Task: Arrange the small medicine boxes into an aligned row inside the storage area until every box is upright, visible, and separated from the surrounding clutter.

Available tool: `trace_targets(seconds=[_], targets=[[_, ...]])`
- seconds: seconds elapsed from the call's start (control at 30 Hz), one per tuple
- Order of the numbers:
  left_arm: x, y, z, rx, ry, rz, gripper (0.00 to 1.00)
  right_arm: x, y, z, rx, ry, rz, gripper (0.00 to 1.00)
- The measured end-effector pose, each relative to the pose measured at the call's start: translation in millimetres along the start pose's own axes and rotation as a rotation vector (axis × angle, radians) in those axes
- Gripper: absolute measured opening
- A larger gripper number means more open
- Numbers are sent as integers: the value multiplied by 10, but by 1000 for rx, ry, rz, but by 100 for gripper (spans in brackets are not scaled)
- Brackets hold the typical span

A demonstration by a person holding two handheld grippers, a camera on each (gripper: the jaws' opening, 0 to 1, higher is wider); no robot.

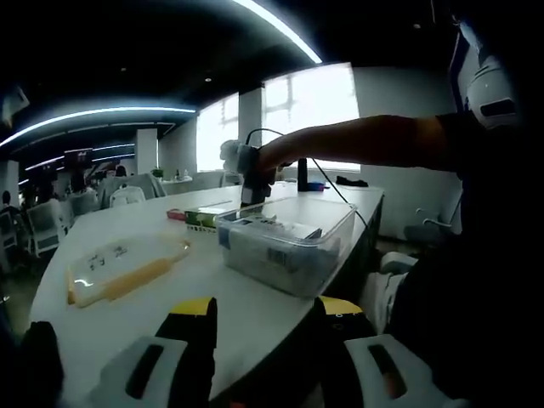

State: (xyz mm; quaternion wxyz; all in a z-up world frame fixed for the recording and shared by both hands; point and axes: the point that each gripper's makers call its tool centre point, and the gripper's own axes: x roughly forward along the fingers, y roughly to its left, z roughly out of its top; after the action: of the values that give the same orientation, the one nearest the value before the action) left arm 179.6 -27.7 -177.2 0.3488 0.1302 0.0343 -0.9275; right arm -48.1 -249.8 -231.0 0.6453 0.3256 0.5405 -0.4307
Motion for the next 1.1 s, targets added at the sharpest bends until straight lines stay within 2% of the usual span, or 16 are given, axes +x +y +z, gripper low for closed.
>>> trace_targets(seconds=[0.1,0.17,0.53,0.67,0.9,1.0,1.1], targets=[[-1,-12,8,6,-2,-4,45,7,-28,27,13,-2,4,45],[-6,-18,27,6,-10,-6,45,6,-30,41,-34,-17,9,45],[-9,-40,113,20,-24,-11,45,-4,-69,92,13,-34,4,44],[6,-70,109,30,-19,-16,45,-75,-57,143,0,-76,-3,44],[3,-61,107,26,-15,-14,45,-221,-54,159,14,-94,15,44],[8,-56,85,25,-10,-12,45,-300,-124,196,11,-91,5,44],[14,-59,65,15,-14,-14,45,-409,-129,219,21,-116,19,44]])
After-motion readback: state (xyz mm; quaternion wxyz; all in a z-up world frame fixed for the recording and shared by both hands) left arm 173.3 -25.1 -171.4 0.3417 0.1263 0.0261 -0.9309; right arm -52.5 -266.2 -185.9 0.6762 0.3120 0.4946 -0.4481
